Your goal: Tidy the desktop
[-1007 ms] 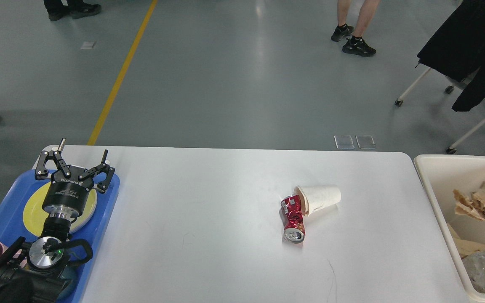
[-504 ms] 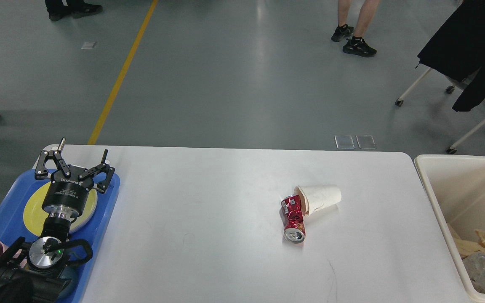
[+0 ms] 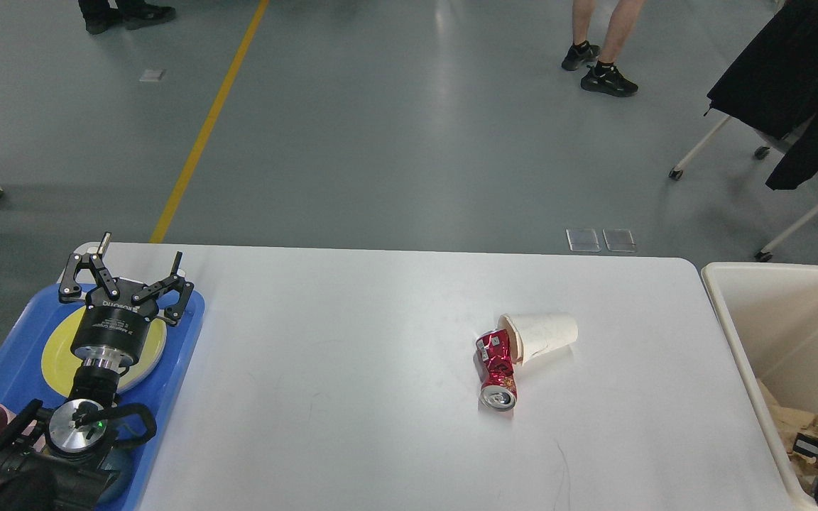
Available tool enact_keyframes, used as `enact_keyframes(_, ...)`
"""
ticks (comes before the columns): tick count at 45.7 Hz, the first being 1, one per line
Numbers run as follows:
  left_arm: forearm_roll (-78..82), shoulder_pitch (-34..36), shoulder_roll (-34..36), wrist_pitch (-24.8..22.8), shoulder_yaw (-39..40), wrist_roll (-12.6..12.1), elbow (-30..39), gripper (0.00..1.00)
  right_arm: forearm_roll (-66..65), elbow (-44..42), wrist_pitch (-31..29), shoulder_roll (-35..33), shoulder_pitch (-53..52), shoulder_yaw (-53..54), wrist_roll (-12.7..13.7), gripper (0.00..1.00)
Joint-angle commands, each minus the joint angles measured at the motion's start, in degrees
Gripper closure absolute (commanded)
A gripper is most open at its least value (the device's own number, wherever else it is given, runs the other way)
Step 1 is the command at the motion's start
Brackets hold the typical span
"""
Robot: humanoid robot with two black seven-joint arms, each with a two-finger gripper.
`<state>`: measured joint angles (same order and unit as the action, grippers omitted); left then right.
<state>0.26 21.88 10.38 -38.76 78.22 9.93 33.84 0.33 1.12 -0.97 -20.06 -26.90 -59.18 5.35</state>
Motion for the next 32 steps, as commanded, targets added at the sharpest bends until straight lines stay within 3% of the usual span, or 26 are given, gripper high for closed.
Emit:
enact_keyframes(1,0.0,0.0,0.0,0.0,0.0,0.0,0.0,0.03,0.0,-0.1,0.0,-0.2,0.1,1.2,0.0,1.0)
enact_keyframes(3,0.0,0.0,0.1,0.0,0.0,0.0,0.0,0.03,0.0,-0.1,0.0,-0.4,0.0,1.9,0.0,1.0)
enact_keyframes(4,0.0,0.0,0.0,0.0,0.0,0.0,0.0,0.03,0.0,-0.2,0.1,-0.4,0.1,2.4,-0.1,0.95)
enact_keyframes(6,0.0,0.0,0.0,0.0,0.0,0.0,0.0,0.03,0.0,-0.3,0.3,-0.6,0.2,3.5,-0.2,0.74)
enact_keyframes(11,0.0,0.0,0.0,0.0,0.0,0.0,0.0,0.03,-0.1,-0.3,1.7,-0.7,0.2,6.3,-0.3,0.01)
enact_keyframes(32,0.0,0.0,0.0,0.0,0.0,0.0,0.0,0.03,-0.2,0.2,1.6,-0.8,0.1,7.5,-0.5,0.0)
